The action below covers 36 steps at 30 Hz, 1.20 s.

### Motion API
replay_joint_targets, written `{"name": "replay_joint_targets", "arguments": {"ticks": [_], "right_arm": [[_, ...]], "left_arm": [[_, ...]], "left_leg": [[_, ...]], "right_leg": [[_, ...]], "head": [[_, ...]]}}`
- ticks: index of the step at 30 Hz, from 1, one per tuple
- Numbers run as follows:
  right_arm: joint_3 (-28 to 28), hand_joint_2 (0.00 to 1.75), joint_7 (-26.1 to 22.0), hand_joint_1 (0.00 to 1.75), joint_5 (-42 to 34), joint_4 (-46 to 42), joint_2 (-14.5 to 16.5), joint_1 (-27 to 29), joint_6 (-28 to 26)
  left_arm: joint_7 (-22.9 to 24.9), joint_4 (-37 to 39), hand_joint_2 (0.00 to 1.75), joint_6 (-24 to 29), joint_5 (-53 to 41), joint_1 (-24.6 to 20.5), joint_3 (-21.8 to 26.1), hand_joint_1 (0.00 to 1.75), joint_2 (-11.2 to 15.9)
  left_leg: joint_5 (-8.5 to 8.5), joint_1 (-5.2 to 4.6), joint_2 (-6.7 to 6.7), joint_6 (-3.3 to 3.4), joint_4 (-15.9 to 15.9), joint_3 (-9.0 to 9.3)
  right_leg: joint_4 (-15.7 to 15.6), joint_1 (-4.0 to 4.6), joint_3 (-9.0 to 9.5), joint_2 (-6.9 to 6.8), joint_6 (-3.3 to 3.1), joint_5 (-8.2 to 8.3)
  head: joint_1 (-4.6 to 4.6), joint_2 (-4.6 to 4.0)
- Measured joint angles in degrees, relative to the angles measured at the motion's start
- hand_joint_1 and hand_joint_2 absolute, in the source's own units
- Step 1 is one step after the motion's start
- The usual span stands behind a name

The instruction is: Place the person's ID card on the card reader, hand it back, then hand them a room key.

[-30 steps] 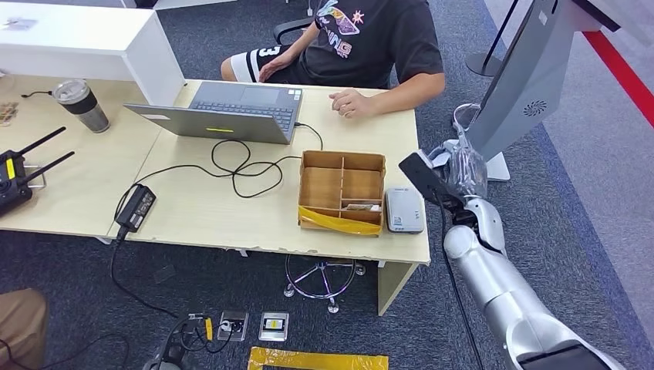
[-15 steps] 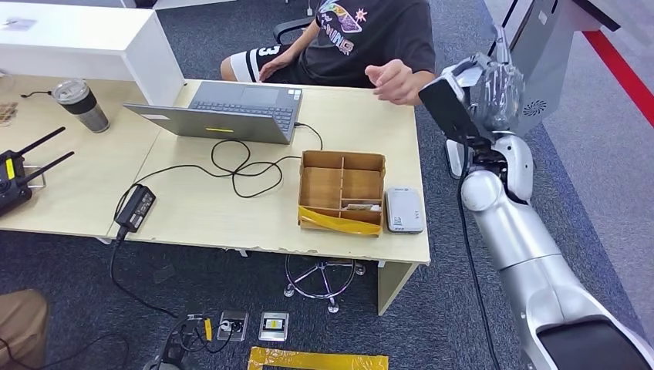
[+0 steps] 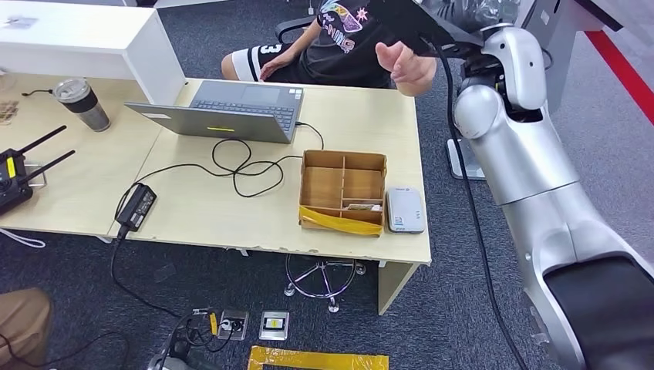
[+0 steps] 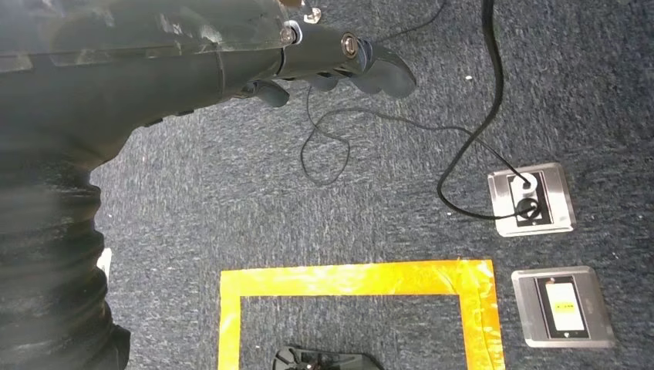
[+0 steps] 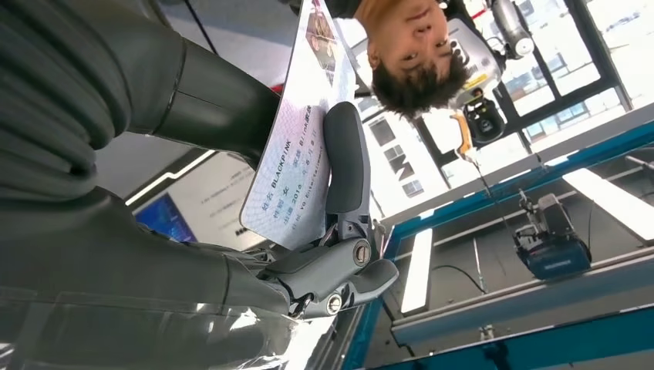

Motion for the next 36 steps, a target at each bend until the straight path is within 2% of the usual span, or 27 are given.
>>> {"name": "replay_joint_targets", "arguments": {"ticks": [11, 16, 36], "right_arm": [[2.63, 1.75, 0.91, 1.75, 1.62, 5.27, 1.81, -3.19, 0.97], [5.34, 1.75, 9.4, 1.75, 8.92, 9.37, 1.76, -3.35, 11.5], [9.72, 1.75, 10.34, 1.75, 9.77, 15.55, 0.63, -2.29, 12.0]], "left_arm": [[-0.03, 0.0, 1.75, -0.01, 0.11, -0.22, 0.0, 0.0, -0.49], [-0.74, -0.06, 1.75, -0.08, 1.03, -0.22, 0.02, 0.0, -1.21], [-1.11, -0.09, 1.75, 0.0, 1.24, -0.11, 0.03, 0.0, -2.35]], "left_leg": [[0.0, 0.0, 0.01, 0.0, 0.01, 0.01], [0.0, 0.01, 0.02, 0.0, 0.01, 0.08], [0.0, 0.0, 0.06, 0.0, 0.01, 0.03]], "right_leg": [[-0.03, 0.0, 0.0, 0.02, 0.0, 0.0], [-0.04, 0.01, 0.02, 0.01, 0.0, 0.0], [-0.04, 0.0, -0.02, 0.07, 0.02, 0.02]], "head": [[0.0, 0.0], [0.0, 0.0], [-0.01, 0.0]]}}
